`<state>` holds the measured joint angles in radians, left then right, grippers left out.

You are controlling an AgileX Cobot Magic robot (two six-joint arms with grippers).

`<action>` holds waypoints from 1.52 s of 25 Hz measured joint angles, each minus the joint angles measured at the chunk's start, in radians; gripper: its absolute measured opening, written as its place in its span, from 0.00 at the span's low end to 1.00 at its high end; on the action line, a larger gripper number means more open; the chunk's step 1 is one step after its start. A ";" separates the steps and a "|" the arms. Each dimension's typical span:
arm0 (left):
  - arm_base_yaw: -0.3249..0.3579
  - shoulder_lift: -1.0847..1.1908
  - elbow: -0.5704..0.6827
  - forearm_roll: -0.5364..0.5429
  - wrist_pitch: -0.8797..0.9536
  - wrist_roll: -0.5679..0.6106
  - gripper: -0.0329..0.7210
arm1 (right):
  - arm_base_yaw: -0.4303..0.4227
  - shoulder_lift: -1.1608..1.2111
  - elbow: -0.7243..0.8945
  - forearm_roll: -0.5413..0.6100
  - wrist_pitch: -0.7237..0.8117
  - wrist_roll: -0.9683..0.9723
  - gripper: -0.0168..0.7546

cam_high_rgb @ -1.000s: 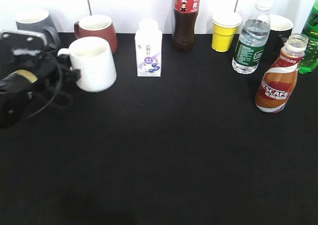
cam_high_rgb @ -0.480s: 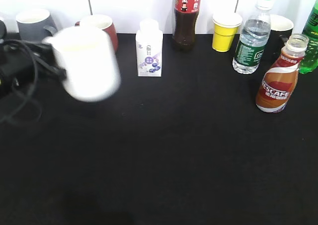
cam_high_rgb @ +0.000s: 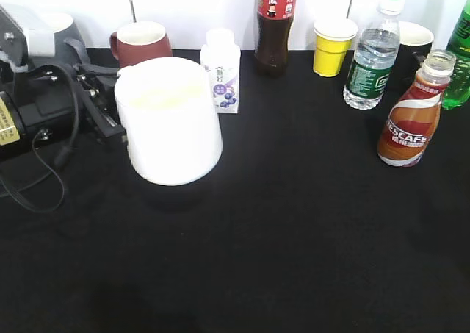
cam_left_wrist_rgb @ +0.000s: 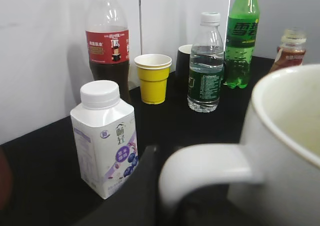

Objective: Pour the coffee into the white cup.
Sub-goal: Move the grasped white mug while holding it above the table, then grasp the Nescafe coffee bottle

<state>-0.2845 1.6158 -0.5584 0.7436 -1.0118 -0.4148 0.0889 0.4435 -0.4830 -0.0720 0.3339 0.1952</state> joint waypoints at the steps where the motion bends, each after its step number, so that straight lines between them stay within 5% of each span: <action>1: 0.000 0.000 0.000 0.000 0.009 0.000 0.09 | 0.000 0.063 0.078 0.000 -0.194 -0.002 0.71; 4: 0.000 0.000 0.000 0.000 0.033 0.000 0.09 | 0.000 0.332 0.380 -0.007 -0.853 -0.008 0.71; 10: 0.000 0.000 0.000 0.000 0.045 0.000 0.10 | 0.000 0.984 0.479 -0.049 -1.497 0.050 0.71; 17: 0.000 0.000 -0.002 0.001 0.052 -0.001 0.10 | 0.000 1.136 0.483 -0.108 -1.541 0.019 0.71; 21: 0.000 0.000 -0.002 0.001 0.052 -0.001 0.10 | 0.000 1.217 0.363 -0.107 -1.542 0.018 0.87; 29: 0.000 0.000 -0.002 0.001 0.053 -0.002 0.10 | 0.000 1.376 0.185 -0.057 -1.542 -0.067 0.88; 32: 0.000 0.000 -0.003 0.001 0.053 -0.002 0.10 | 0.000 1.461 0.082 -0.086 -1.542 -0.070 0.87; 38: 0.000 0.000 -0.003 0.001 0.053 -0.002 0.10 | 0.000 1.473 0.044 -0.097 -1.545 -0.074 0.69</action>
<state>-0.2845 1.6158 -0.5612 0.7450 -0.9584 -0.4165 0.0889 1.9166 -0.4386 -0.1695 -1.2112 0.1214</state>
